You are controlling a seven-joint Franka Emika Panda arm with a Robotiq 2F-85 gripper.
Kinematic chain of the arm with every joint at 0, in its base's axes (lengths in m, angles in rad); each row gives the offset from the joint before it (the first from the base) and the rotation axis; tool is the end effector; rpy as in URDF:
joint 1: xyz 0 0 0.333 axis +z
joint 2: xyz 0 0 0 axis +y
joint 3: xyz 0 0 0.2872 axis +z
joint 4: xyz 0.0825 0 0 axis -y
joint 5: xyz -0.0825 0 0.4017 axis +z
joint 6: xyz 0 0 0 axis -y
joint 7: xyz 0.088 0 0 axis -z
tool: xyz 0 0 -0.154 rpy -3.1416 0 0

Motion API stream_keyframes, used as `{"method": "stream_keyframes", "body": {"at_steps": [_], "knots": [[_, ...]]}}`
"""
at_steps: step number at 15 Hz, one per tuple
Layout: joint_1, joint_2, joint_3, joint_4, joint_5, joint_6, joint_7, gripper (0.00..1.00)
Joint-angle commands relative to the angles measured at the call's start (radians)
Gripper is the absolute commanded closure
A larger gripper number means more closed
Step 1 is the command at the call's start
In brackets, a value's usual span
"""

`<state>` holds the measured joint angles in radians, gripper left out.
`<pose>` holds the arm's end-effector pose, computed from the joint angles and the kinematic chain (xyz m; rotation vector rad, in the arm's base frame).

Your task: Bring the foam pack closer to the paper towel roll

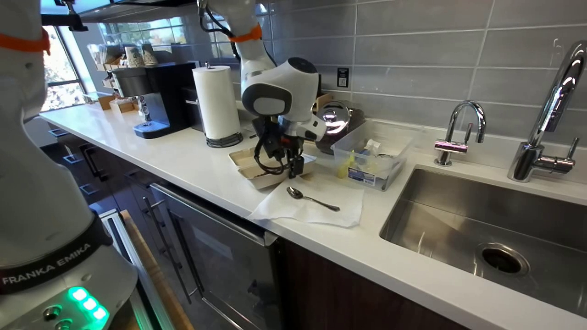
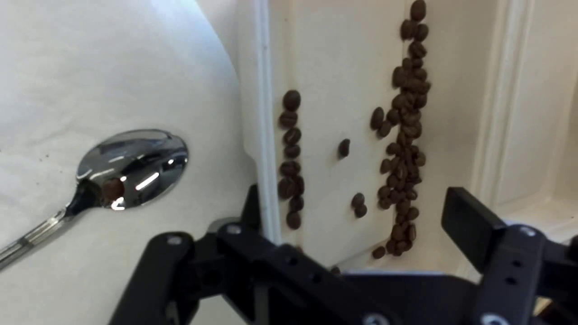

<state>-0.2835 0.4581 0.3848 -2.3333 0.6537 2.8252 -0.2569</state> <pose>0.5081 0.0559 0.0666 -2.7331 0.4214 -0.0639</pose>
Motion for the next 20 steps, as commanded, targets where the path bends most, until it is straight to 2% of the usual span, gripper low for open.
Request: {"method": "stream_keyframes", "body": {"at_steps": [1, 5, 9, 14, 20], "knots": [[-0.006, -0.020, 0.033, 0.006, 0.113, -0.110, -0.027, 0.00], [0.056, -0.051, 0.006, 0.005, 0.212, -0.233, -0.043, 0.00], [0.125, -0.071, -0.041, 0.006, 0.259, -0.326, -0.059, 0.00], [0.204, -0.072, -0.091, 0.011, 0.268, -0.416, -0.070, 0.00], [0.279, -0.069, -0.114, 0.019, 0.234, -0.554, -0.091, 0.00]]}}
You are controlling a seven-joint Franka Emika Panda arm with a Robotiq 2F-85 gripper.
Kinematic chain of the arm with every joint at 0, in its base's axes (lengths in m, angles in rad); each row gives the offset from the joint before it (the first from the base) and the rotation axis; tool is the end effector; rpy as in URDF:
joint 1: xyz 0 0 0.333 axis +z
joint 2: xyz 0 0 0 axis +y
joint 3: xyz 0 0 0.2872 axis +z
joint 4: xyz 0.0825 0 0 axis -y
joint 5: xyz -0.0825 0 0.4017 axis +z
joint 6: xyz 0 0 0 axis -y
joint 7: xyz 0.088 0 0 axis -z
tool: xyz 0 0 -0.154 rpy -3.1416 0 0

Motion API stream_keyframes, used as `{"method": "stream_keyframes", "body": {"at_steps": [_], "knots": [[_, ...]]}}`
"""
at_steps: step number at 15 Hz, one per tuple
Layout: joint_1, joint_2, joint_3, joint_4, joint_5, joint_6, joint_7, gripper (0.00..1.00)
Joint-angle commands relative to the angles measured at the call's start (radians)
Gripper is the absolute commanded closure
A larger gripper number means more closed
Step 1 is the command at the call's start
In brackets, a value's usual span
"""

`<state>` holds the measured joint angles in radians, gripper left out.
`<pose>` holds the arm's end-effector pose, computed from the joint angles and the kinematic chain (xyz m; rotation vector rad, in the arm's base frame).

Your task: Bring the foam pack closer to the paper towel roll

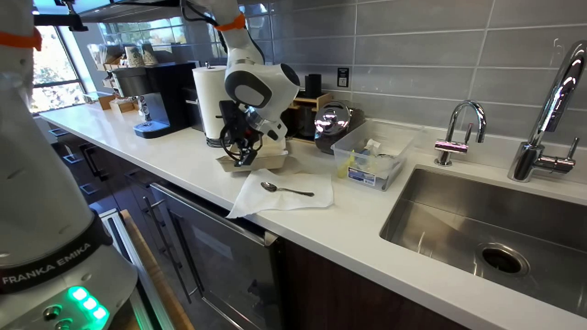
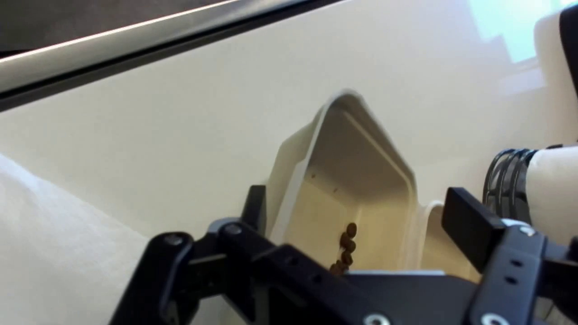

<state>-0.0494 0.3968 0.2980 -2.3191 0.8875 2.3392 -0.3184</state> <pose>0.4468 0.1724 0.0797 -2.4636 0.2424 0.4433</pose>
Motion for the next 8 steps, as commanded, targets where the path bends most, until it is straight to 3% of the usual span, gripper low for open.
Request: {"method": "stream_keyframes", "body": {"at_steps": [1, 8], "knots": [[0.055, -0.004, -0.031, 0.009, -0.004, -0.087, -0.038, 0.00], [0.123, 0.052, -0.034, 0.077, -0.054, -0.167, -0.108, 0.00]]}}
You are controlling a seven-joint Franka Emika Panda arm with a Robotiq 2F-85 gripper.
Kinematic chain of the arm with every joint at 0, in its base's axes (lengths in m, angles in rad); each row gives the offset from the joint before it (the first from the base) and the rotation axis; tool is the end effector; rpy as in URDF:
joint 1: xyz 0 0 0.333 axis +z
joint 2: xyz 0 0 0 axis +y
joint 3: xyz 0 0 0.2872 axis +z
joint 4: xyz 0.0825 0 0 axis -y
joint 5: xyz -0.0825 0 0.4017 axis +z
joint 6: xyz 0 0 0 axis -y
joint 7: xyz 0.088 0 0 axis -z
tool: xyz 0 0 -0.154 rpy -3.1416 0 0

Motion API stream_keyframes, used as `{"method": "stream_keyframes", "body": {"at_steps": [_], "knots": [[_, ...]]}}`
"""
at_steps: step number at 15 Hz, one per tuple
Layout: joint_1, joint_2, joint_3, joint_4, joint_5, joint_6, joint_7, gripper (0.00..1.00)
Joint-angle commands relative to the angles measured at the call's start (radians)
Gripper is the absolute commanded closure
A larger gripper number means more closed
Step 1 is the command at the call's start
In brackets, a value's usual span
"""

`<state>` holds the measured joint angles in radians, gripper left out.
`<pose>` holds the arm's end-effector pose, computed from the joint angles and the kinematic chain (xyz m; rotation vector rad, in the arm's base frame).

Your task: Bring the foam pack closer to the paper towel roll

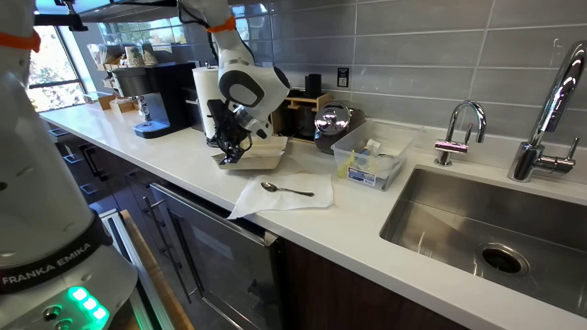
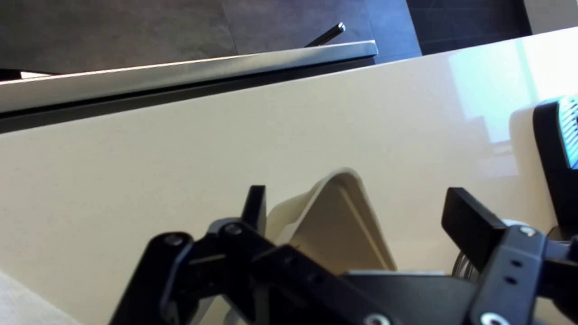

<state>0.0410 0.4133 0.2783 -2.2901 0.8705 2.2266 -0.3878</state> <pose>0.4252 0.2144 0.0813 -2.4178 0.0149 0.5535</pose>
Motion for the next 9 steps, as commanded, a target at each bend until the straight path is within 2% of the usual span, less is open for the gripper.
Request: {"method": "stream_keyframes", "body": {"at_steps": [1, 9], "knots": [[0.042, 0.046, -0.013, 0.064, -0.049, -0.069, -0.053, 0.00], [0.116, 0.132, 0.015, 0.186, -0.218, -0.049, -0.112, 0.00]]}}
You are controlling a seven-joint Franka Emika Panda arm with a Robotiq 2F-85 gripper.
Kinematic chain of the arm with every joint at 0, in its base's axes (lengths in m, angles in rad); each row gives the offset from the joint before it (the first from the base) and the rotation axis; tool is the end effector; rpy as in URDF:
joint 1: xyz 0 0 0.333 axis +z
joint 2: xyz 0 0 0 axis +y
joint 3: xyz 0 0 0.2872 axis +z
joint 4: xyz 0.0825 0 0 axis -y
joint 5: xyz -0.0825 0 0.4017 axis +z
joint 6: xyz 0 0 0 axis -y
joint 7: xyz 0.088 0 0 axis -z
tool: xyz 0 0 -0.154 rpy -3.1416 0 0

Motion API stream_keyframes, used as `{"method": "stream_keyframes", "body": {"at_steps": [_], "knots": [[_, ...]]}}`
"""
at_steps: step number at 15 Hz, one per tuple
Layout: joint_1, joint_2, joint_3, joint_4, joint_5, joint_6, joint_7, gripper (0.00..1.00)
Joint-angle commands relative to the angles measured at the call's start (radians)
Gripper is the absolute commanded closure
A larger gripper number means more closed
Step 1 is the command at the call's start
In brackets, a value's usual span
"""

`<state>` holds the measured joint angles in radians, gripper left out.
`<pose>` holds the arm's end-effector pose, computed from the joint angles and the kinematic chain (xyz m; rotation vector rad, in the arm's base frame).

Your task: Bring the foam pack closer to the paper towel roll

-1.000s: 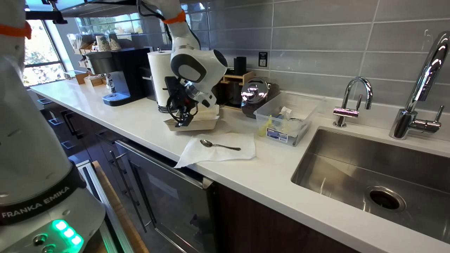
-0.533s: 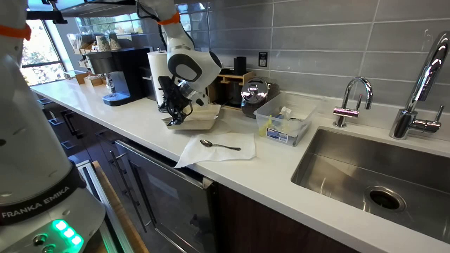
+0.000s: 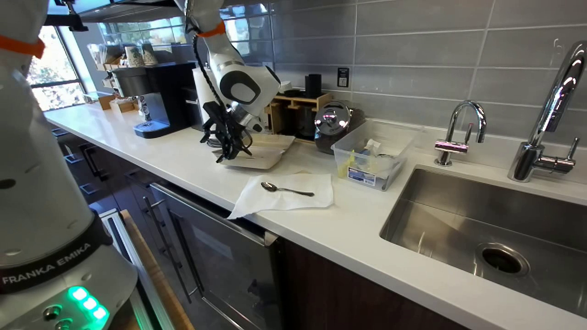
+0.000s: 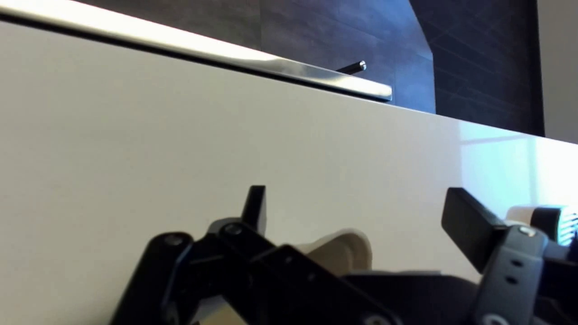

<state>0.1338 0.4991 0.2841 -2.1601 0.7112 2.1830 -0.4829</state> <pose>0.4297 0.2650 0.0768 -2.4247 -0.4086 0.5715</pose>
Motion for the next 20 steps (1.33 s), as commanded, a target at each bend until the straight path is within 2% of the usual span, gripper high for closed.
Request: {"method": "stream_keyframes", "body": {"at_steps": [1, 4, 8, 10, 12, 14, 15, 17, 20], "knots": [[0.030, 0.048, 0.017, 0.066, -0.075, -0.007, -0.023, 0.00], [0.027, 0.047, 0.020, 0.078, -0.122, -0.002, -0.021, 0.00], [-0.023, -0.072, -0.018, -0.025, -0.150, 0.006, 0.015, 0.00], [-0.035, -0.146, -0.063, -0.093, -0.182, 0.043, 0.080, 0.00], [-0.063, -0.193, -0.087, -0.122, -0.188, 0.074, 0.086, 0.00], [-0.077, -0.199, -0.109, -0.120, -0.197, 0.182, 0.060, 0.00], [-0.097, -0.184, -0.095, -0.104, -0.151, 0.233, 0.016, 0.00], [-0.107, -0.157, -0.080, -0.090, -0.138, 0.364, -0.015, 0.00], [-0.107, -0.120, -0.053, -0.082, -0.164, 0.510, -0.011, 0.00]]}}
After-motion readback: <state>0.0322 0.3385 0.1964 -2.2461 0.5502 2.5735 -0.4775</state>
